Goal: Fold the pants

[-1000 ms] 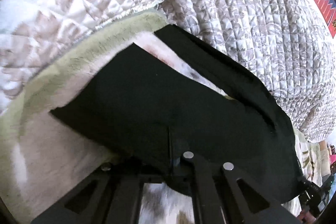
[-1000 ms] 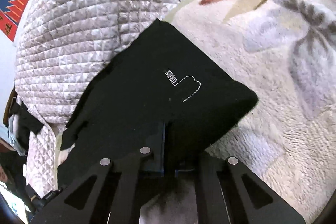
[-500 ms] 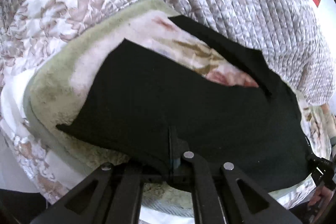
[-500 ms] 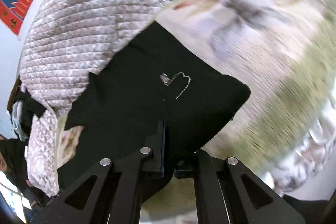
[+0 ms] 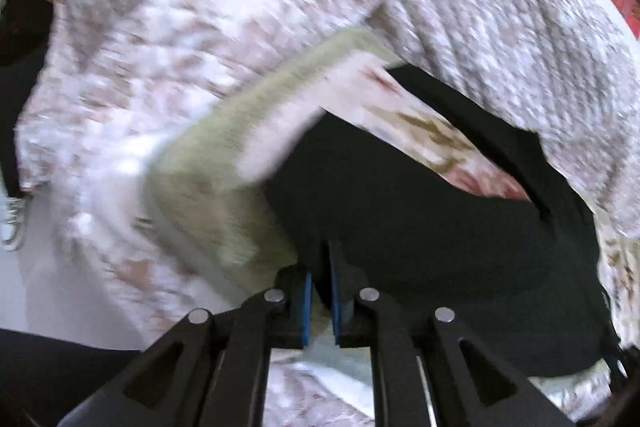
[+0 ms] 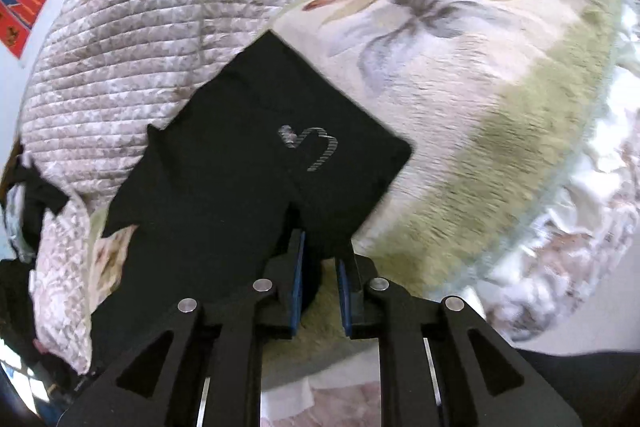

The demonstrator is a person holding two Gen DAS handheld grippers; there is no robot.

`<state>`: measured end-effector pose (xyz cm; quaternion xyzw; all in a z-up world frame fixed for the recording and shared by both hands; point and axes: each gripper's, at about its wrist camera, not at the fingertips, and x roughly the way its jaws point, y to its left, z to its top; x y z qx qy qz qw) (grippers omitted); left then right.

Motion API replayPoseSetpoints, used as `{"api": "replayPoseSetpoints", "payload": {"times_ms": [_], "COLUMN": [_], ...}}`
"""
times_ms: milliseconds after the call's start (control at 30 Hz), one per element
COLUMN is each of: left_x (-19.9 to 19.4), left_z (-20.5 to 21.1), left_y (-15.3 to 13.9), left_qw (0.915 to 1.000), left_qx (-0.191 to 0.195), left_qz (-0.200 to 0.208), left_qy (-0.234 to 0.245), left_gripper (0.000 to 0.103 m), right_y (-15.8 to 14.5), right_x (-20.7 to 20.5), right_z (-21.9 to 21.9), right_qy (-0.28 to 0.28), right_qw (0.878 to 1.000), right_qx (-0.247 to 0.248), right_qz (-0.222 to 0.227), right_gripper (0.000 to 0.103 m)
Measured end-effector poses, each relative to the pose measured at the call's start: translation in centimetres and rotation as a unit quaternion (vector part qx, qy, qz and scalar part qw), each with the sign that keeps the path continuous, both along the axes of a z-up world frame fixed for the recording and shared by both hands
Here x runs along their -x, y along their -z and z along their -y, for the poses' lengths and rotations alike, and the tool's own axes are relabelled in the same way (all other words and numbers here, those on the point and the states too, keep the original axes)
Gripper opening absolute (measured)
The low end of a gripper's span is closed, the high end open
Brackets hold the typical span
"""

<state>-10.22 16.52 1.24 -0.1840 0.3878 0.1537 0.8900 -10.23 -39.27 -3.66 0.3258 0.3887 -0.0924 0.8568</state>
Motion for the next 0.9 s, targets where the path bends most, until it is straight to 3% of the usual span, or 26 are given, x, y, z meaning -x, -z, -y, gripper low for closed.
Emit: {"api": "replayPoseSetpoints", "payload": {"times_ms": [67,167,267,333,367,400,500,600,767,900], "left_x": [0.4,0.4,-0.7,-1.8,-2.5,-3.2,-5.1,-5.8,-6.8,-7.7], "left_z": [-0.4,-0.2,2.5,4.9,5.9,6.7,8.1,7.5,6.7,7.6], "left_y": [-1.1,-2.9,-3.9,-3.8,-3.4,-2.9,-0.6,1.5,0.1,-1.4], "left_qw": [0.9994,0.9989,0.9968,0.9924,0.9894,0.9869,0.9842,0.9848,0.9859,0.9817], "left_qx": [-0.026,-0.039,-0.041,-0.042,-0.029,-0.019,-0.025,-0.061,-0.075,-0.071], "left_qz": [0.006,0.025,0.044,0.049,0.049,0.044,0.006,-0.028,-0.025,-0.009], "left_qy": [-0.022,-0.009,0.053,0.104,0.133,0.154,0.175,0.160,0.148,0.177], "left_gripper": [0.011,0.029,0.046,0.055,0.055,0.055,0.055,0.055,0.055,0.055], "right_y": [-0.9,-3.0,-4.4,-4.7,-4.5,-4.3,-2.9,-0.9,-0.8,-2.8], "right_x": [0.9,1.7,0.8,-0.6,-1.3,-1.8,-3.3,-4.0,-3.6,-4.2], "right_z": [0.2,0.0,-1.9,-4.5,-5.7,-6.5,-8.4,-7.8,-5.4,-6.5], "right_qy": [0.027,0.050,-0.007,-0.068,-0.095,-0.114,-0.159,-0.160,-0.133,-0.158], "right_qw": [0.999,0.994,0.992,0.984,0.981,0.979,0.970,0.971,0.978,0.971], "right_qx": [0.034,0.095,0.119,0.152,0.159,0.160,0.179,0.177,0.161,0.177], "right_qz": [-0.004,0.014,0.044,0.055,0.057,0.057,0.043,0.011,-0.004,0.021], "right_gripper": [0.028,0.028,0.030,0.041,0.051,0.054,0.054,0.054,0.054,0.054]}}
